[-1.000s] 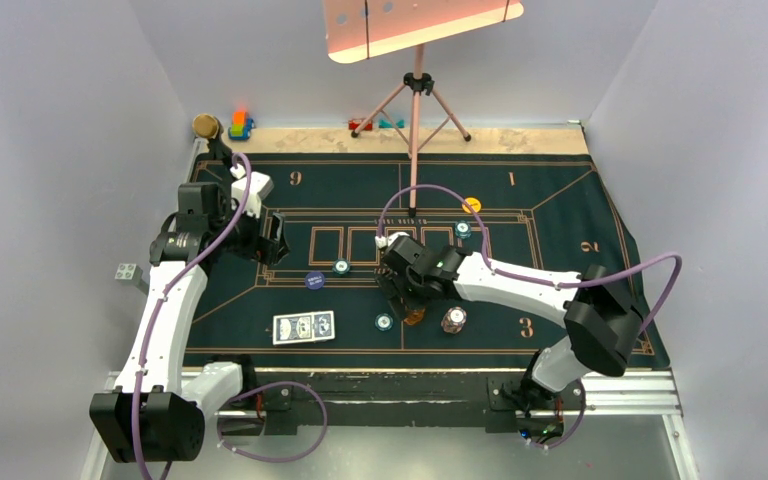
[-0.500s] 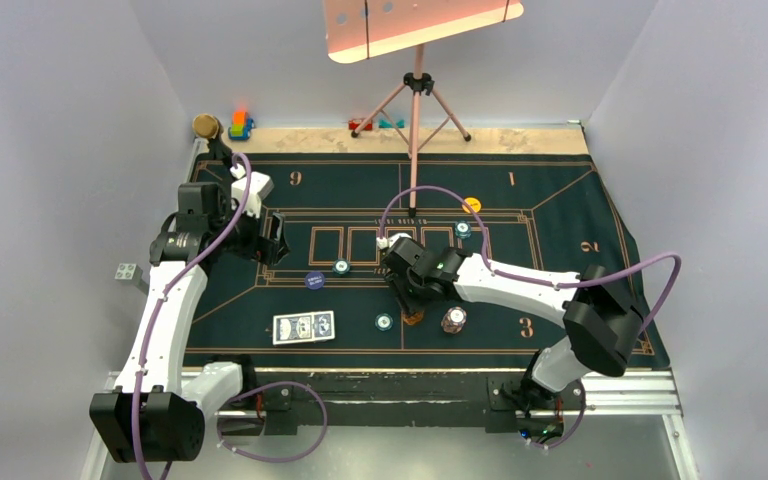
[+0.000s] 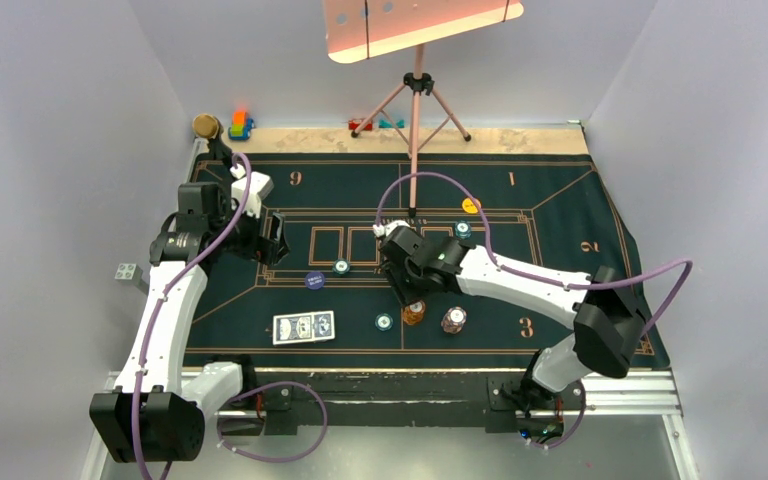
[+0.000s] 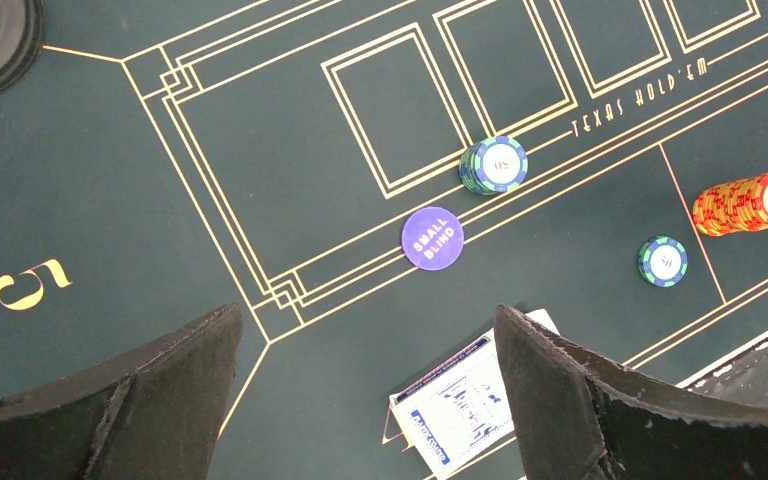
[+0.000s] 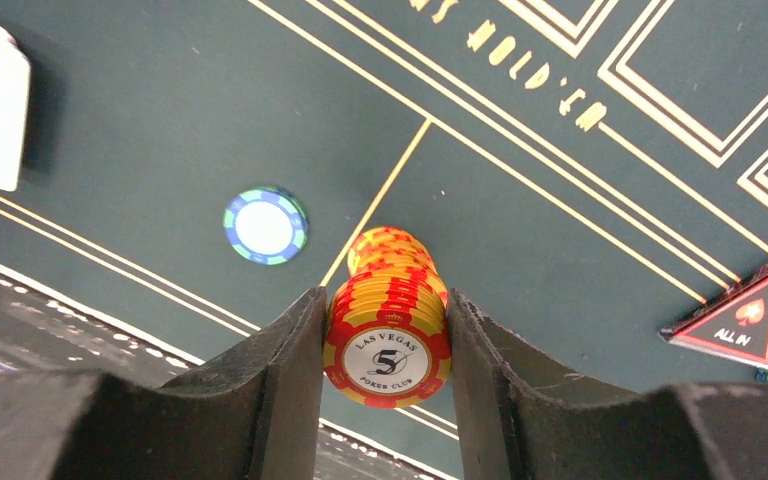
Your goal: Distribute texas hold em gaming equipment
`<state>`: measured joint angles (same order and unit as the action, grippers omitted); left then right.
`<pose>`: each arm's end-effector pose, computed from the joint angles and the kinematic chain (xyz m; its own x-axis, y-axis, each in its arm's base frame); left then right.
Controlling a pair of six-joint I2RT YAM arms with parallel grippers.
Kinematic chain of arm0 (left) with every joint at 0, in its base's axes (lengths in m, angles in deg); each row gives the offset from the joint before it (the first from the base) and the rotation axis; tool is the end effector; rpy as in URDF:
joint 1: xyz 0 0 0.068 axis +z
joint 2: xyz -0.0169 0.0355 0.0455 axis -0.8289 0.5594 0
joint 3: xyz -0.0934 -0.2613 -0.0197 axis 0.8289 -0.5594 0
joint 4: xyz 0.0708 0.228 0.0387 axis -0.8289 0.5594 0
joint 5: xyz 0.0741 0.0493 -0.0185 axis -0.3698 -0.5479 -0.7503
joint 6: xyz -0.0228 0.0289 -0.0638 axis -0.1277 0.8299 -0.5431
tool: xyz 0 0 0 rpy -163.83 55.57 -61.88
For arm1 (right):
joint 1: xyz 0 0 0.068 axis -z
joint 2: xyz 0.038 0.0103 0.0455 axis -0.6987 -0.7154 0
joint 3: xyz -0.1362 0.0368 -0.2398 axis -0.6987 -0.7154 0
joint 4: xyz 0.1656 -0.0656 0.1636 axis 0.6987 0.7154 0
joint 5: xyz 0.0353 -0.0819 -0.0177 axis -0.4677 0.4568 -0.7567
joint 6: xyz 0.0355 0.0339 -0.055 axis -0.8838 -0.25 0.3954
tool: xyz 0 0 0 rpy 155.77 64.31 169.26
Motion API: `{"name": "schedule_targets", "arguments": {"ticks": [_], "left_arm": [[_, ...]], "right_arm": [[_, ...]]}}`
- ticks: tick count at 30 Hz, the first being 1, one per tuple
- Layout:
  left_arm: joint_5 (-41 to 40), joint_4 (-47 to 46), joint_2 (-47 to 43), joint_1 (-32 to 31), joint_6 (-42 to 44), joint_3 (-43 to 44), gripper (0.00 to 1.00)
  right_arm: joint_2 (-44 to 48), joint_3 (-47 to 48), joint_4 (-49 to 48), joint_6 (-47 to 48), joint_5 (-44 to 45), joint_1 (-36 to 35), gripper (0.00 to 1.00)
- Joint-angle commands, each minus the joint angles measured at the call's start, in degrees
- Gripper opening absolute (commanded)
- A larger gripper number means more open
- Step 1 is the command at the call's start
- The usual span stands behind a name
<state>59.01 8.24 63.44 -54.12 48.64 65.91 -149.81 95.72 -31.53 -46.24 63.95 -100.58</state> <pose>0.1981 -0.0187 0.2983 -0.6705 0.1547 -0.7256 0.3866 0.9076 -0.1638 0.1738 0.2386 0.2254 -0.7559 -0.4451 -0.4801 -0.5142 0.8575 0.0147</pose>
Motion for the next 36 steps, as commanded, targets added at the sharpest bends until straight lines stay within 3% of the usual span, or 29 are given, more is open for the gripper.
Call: {"name": "schedule_targets", "arguments": {"ticks": [1, 19, 36], "left_arm": [[0.67, -0.83, -0.53, 0.45, 0.59, -0.5, 1.0], [-0.34, -1.25, 0.54, 0.5, -0.26, -0.51, 1.0], [0.01, -1.78, -0.66, 0.44, -0.1, -0.81, 1.0]], "right_arm": [[1.12, 5.5, 0.78, 0.87, 0.74, -0.25, 0.11], [-29.46, 32.63, -3.99, 4.81, -5.17, -3.04, 0.08], [-38.0, 37.06, -4.31, 0.46, -4.64, -3.19, 0.11]]}}
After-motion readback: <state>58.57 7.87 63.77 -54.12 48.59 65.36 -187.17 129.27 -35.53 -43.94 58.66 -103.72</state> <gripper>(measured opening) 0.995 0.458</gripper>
